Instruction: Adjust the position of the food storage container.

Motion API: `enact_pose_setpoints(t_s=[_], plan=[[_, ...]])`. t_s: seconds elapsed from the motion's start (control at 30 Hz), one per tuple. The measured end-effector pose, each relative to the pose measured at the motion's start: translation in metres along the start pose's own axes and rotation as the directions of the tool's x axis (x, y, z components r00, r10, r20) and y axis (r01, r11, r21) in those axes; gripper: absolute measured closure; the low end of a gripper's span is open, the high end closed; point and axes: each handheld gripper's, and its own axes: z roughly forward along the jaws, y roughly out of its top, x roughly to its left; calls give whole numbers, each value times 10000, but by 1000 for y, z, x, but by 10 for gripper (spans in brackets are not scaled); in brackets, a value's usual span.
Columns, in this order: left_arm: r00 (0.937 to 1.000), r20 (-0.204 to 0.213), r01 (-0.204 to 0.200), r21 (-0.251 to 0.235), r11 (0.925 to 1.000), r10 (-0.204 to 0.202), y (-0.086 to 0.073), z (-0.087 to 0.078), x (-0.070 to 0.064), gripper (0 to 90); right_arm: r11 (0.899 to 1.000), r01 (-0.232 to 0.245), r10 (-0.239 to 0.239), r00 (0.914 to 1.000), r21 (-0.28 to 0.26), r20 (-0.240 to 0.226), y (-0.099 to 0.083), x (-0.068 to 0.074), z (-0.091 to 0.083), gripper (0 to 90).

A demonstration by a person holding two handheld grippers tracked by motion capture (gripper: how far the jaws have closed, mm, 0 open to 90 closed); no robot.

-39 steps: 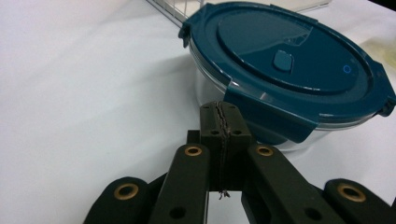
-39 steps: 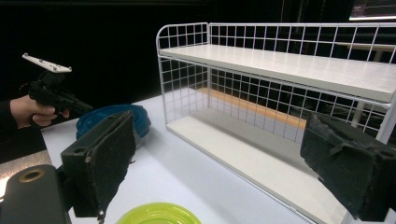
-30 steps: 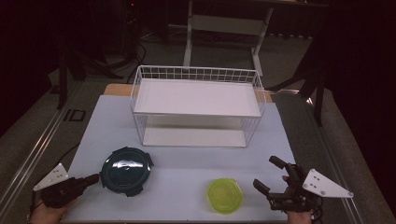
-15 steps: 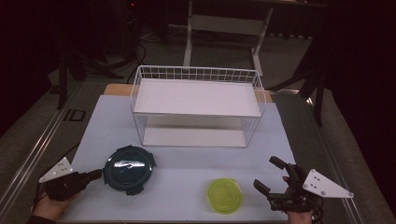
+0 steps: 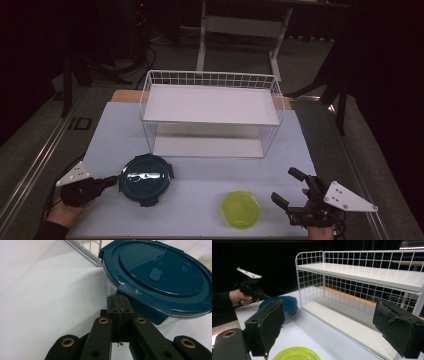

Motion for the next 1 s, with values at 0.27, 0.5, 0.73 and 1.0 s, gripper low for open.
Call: enact_pose_setpoints(t_s=[0.27, 0.5, 0.73, 1.0], plan=[[9999, 6, 115, 50, 9999, -115, -2, 3, 0, 891, 10000, -13, 13, 10000, 15, -42, -1, -1, 0, 100], [9994, 335, -91, 279, 9996, 82, 6, 16, -7, 891, 10000, -18, 19, 10000, 64, -91, -1, 0, 2, 100], [9987, 495, -137, 129, 9998, 131, 17, 23, -13, 890, 10000, -46, 47, 9999, 74, -118, -1, -1, 1, 100], [9963, 795, -370, 350, 9987, 341, 28, 40, -23, 890, 9999, -68, 70, 9998, 114, -169, -2, 0, 2, 100]])
